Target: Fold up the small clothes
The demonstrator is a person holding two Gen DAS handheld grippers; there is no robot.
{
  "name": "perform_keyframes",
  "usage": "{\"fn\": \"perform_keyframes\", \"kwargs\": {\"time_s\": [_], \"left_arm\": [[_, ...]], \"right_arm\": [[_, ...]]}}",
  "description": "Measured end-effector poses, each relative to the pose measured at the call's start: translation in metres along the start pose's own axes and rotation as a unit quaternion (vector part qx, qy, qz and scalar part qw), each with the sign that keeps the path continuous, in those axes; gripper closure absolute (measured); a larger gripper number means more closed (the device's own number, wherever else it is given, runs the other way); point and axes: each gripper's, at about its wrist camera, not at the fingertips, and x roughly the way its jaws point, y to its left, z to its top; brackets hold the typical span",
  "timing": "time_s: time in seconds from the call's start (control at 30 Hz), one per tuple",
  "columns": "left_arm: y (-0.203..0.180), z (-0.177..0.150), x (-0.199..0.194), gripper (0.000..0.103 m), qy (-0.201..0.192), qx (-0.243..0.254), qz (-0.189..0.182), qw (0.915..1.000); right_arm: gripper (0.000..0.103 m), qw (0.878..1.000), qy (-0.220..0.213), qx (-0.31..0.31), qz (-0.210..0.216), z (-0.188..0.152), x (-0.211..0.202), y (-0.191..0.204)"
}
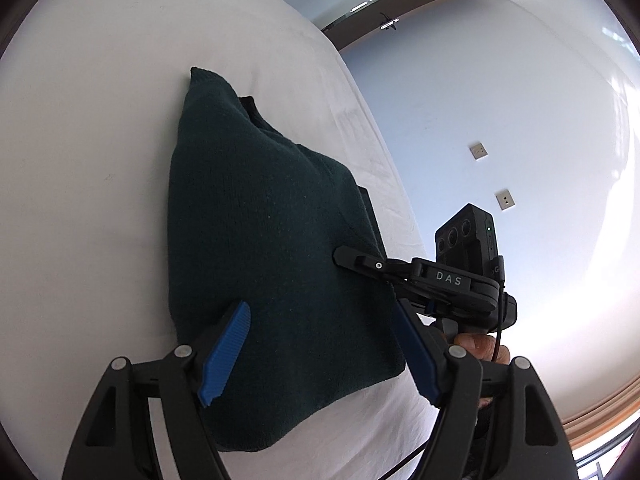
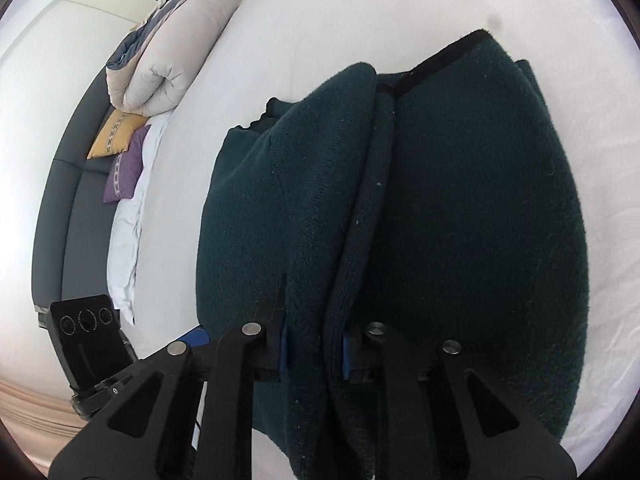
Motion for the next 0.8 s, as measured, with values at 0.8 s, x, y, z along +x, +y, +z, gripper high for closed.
{"fn": "perform_keyframes", "kwargs": {"time_s": [0.8], "left_arm": [[-0.069,-0.014,0.051,0.029,0.026,0.082,0.027,0.9959]], "right_arm": [[0.089,0.999,-0.045,0.010,-0.016,0.007,-0.068,-0.070]]}}
